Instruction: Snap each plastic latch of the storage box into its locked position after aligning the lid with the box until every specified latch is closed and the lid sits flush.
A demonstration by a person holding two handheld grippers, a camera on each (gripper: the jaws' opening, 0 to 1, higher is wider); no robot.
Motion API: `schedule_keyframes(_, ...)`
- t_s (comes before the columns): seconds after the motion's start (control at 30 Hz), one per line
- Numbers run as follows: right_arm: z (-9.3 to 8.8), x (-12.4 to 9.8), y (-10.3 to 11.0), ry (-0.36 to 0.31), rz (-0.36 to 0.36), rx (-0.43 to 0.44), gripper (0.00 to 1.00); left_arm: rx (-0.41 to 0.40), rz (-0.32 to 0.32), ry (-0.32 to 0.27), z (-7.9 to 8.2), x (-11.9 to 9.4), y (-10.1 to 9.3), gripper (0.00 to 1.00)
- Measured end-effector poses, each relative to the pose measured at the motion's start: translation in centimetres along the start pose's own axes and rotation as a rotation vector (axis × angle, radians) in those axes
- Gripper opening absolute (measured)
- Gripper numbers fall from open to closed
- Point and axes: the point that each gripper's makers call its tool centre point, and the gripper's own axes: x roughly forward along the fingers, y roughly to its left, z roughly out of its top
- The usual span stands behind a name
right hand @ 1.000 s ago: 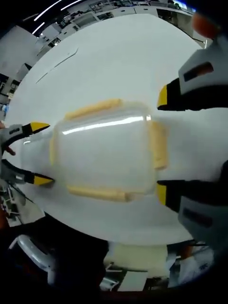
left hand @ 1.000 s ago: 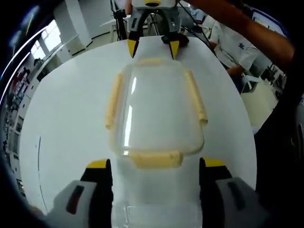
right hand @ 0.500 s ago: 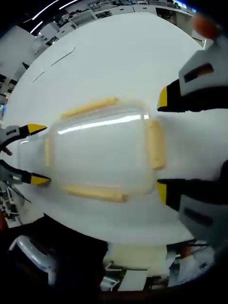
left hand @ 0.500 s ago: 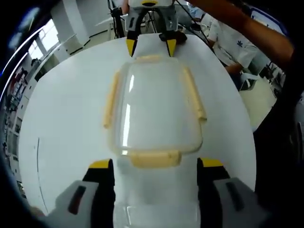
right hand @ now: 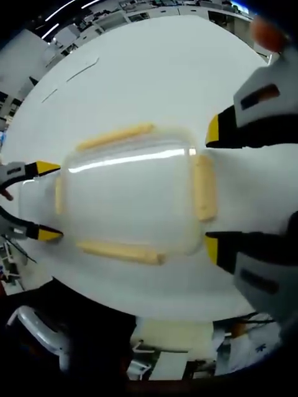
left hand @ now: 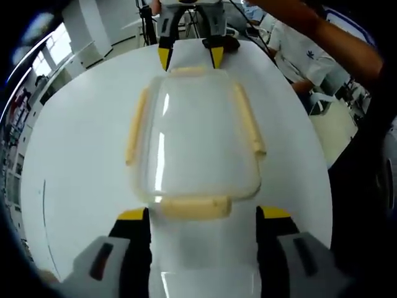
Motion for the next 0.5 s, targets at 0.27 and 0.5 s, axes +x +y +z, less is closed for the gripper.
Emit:
schedule_keyframes(0.27,-0.04,0.1,-0.19,0.006,0.004,0.002,0.48,0.007,-0.018,0.007,0.01,0.11,0.03,0.66)
schedule_keyframes(0.5,0.17,0.38,-0.25,0.0,0.018,0.007,0.46,-0.008,-0.01,-0.008,0.45,0.13,0.84,0.54)
